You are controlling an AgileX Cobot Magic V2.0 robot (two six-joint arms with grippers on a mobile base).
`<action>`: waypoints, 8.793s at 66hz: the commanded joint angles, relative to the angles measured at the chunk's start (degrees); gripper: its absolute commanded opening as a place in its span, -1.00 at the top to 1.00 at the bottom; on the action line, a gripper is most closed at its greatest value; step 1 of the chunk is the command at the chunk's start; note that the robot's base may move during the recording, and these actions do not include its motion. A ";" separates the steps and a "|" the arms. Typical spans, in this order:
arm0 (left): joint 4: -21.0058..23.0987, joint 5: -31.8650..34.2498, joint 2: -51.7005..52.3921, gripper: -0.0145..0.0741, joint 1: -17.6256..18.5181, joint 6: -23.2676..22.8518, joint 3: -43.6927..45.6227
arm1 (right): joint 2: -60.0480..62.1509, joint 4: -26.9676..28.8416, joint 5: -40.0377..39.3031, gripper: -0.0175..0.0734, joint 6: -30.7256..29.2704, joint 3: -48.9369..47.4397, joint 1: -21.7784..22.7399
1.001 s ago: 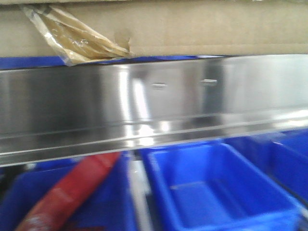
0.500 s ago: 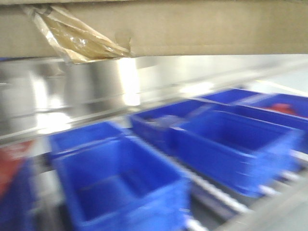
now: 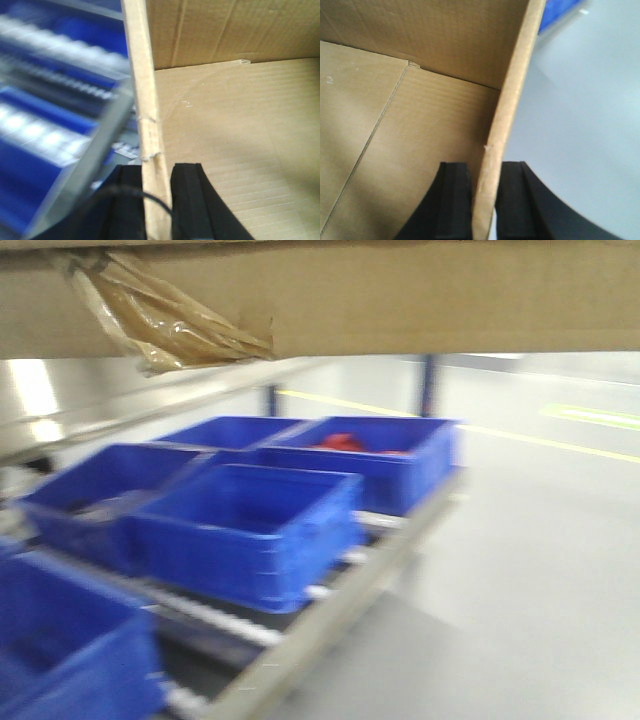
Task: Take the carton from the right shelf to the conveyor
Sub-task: 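Hold the carton with both grippers while the base drives away, then carry the carton with both grippers over the grey conveyor belt, then lower the carton onto the belt and open both grippers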
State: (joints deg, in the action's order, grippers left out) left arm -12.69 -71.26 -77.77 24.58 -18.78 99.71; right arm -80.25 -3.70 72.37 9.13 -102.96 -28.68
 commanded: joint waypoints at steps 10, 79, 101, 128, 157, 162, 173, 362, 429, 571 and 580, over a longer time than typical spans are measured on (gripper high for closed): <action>1.45 2.79 0.77 0.71 0.75 0.20 0.15 | 0.60 0.46 -2.61 0.76 -0.58 -0.19 -0.09; 1.45 2.79 0.77 0.71 0.75 0.20 0.15 | 0.60 0.46 -2.61 0.76 -0.58 -0.19 -0.09; 1.45 2.79 0.77 0.71 0.75 0.20 0.15 | 0.60 0.46 -2.61 0.76 -0.58 -0.19 -0.09; 1.45 2.79 0.77 0.71 0.75 0.20 0.15 | 0.60 0.46 -2.61 0.76 -0.58 -0.19 -0.09; 1.45 2.79 0.77 0.71 0.75 0.20 0.15 | 0.60 0.46 -2.61 0.76 -0.58 -0.19 -0.09; 1.45 2.79 0.77 0.71 0.75 0.20 0.15 | 0.60 0.46 -2.61 0.76 -0.58 -0.19 -0.09; 1.45 2.79 0.77 0.71 0.75 0.20 0.15 | 0.60 0.46 -2.61 0.76 -0.58 -0.19 -0.09; -17.58 3.36 0.77 0.71 0.75 0.20 0.15 | 0.60 0.56 -17.94 0.76 -0.58 -0.19 -0.09; -17.59 3.85 0.77 0.71 0.75 0.20 0.15 | 0.60 0.56 -17.94 0.76 -0.58 -0.19 -0.09; -13.90 16.25 -12.79 0.71 0.13 -5.33 -10.33 | -15.63 -0.42 -15.19 0.76 -0.58 -0.20 2.49; -13.90 18.84 -14.17 0.71 -1.58 -5.63 -11.36 | -19.61 -0.70 -15.82 0.76 -0.58 -0.20 3.03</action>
State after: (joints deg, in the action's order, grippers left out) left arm -25.32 -56.17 -91.32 23.92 -24.60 88.57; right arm -98.69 -6.04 59.74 8.60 -102.83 -25.51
